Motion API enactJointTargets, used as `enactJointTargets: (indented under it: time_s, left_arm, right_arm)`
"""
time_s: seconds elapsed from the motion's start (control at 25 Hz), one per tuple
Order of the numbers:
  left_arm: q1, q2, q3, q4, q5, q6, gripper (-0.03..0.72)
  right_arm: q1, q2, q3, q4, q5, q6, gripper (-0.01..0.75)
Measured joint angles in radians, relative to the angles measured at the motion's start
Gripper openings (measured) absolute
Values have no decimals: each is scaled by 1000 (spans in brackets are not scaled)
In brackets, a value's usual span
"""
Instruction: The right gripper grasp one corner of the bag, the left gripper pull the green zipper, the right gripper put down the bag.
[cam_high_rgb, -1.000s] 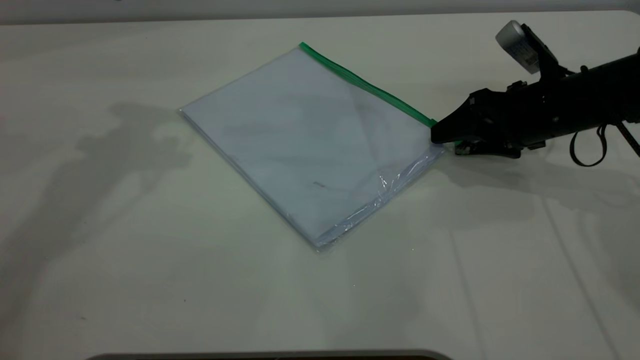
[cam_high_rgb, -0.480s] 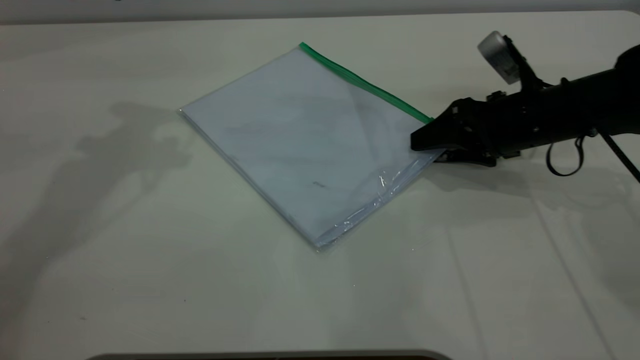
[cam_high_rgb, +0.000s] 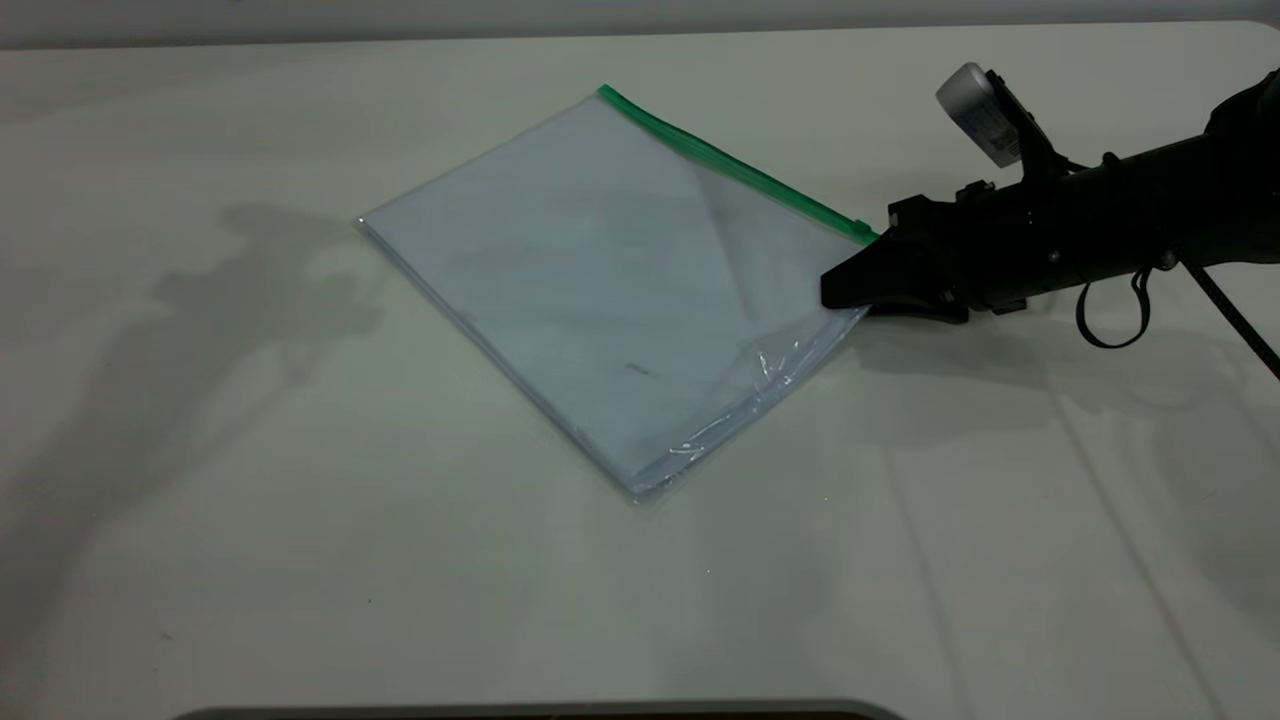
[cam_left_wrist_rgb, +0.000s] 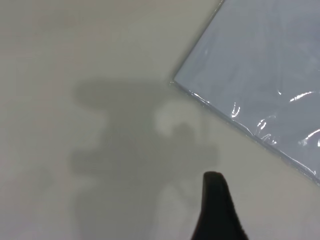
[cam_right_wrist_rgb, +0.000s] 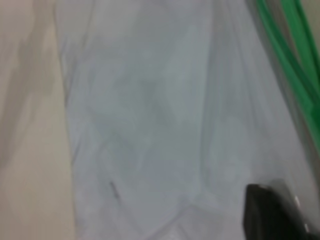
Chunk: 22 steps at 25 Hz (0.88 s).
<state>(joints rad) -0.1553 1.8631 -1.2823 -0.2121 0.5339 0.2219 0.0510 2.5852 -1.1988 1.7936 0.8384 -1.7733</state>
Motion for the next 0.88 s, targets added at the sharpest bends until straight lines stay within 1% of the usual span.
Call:
enactJointTargets:
  time_s: [0.04, 0.08, 0.16, 0.24, 0.32, 0.4, 0.52, 0.56, 0.64, 0.76, 0.88]
  left_arm:
    - [0, 0, 0, 0, -1, 0, 567]
    - [0, 0, 0, 1, -1, 0, 567]
    - [0, 0, 0, 1, 0, 8, 567]
    - [0, 0, 0, 1, 2, 40, 567]
    - [0, 0, 0, 1, 2, 90, 567]
    - [0, 0, 0, 1, 2, 142, 567]
    - [0, 9, 0, 1, 1, 210, 567]
    - [0, 15, 0, 0, 1, 234, 567]
    - [0, 30, 0, -15, 0, 277, 567]
    - [0, 67, 0, -79, -6, 375, 567]
    - [-1, 100, 0, -188, -24, 512, 567]
  right_arm:
    - [0, 0, -1, 0, 11, 1, 53]
    - [0, 0, -3, -3, 22, 1, 35]
    - [-3, 0, -17, -24, 41, 6, 33]
    - [-8, -6, -54, -100, 53, 30, 33]
    - [-12, -21, -108, -227, 60, 99, 33]
    - [-14, -39, -187, -407, 85, 205, 33]
    - [-16, -45, -320, -648, 223, 337, 33]
    - [-16, -45, -361, -702, 260, 370, 33]
    - [-7, -48, -423, -815, 287, 432, 33]
    - [27, -55, -497, -967, 302, 518, 33]
    - [94, -58, -543, -1083, 308, 569, 33]
